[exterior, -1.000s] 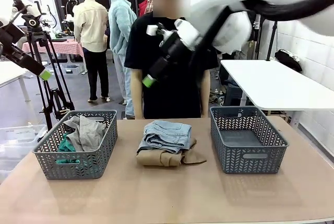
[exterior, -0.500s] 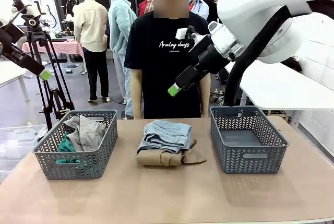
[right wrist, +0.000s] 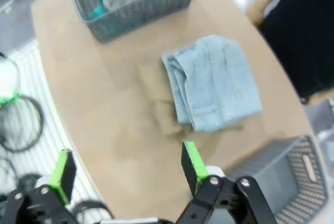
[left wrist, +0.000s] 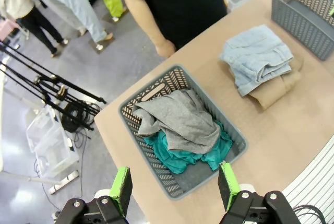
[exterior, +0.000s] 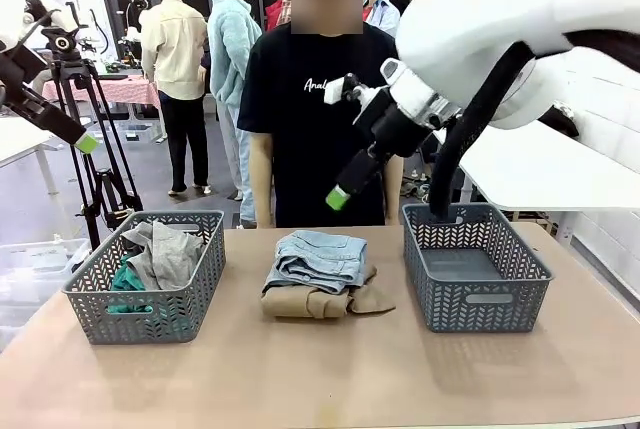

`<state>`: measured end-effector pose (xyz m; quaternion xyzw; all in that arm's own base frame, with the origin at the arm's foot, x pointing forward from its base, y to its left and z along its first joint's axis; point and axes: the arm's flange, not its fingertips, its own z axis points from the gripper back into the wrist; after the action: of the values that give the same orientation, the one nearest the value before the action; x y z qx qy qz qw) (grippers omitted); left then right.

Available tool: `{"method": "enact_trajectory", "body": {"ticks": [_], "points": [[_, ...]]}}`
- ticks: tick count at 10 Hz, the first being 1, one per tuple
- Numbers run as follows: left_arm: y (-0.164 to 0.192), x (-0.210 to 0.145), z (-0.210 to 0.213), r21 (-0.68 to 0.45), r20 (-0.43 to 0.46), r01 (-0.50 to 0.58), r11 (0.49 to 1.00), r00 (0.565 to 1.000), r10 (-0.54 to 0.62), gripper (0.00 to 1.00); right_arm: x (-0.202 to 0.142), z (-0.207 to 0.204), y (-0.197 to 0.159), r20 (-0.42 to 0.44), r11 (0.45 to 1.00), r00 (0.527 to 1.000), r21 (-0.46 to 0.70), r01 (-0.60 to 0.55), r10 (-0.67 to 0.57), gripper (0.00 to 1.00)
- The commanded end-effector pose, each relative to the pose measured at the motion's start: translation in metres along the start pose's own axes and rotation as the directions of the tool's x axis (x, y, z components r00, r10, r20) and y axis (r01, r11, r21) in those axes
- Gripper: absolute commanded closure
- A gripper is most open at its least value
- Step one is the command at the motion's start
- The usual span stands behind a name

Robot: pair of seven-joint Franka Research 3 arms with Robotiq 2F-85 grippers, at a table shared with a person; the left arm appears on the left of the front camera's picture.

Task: Sort the tops and bottoms.
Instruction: Lift clothes from the center of the table with your left hand.

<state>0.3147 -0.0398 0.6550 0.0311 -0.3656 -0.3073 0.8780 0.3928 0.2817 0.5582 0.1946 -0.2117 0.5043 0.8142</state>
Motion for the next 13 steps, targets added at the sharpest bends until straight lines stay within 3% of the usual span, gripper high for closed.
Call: {"method": "enact_trajectory", "body": {"ticks": [1,5,9,10,11,13], "points": [[0.002,0.001,0.000,0.000,0.000,0.000,1.000,1.000,0.000,0.14,-0.017,0.057,0.010,-0.183,0.989,0.983,-0.138,-0.045,0.019,0.00],[0.002,0.001,0.000,0.000,0.000,0.000,1.000,1.000,0.000,0.14,-0.091,0.130,0.033,-0.210,0.974,0.970,-0.213,0.078,-0.123,0.00],[0.002,0.001,0.000,0.000,0.000,0.000,1.000,1.000,0.000,0.14,-0.136,0.162,0.038,-0.079,0.951,0.971,-0.235,0.201,-0.225,0.00],[0.002,0.001,0.000,0.000,0.000,0.000,1.000,1.000,0.000,0.14,-0.139,0.153,0.029,-0.002,0.956,0.976,-0.199,0.215,-0.220,0.00],[0.000,0.000,0.000,0.000,0.000,0.000,1.000,1.000,0.000,0.14,-0.127,0.169,0.037,-0.125,0.959,0.972,-0.229,0.167,-0.199,0.00],[-0.022,0.031,-0.035,-0.133,0.059,0.069,0.989,0.996,-0.062,0.14,-0.127,0.169,0.037,-0.125,0.959,0.972,-0.229,0.167,-0.199,0.00]]}}
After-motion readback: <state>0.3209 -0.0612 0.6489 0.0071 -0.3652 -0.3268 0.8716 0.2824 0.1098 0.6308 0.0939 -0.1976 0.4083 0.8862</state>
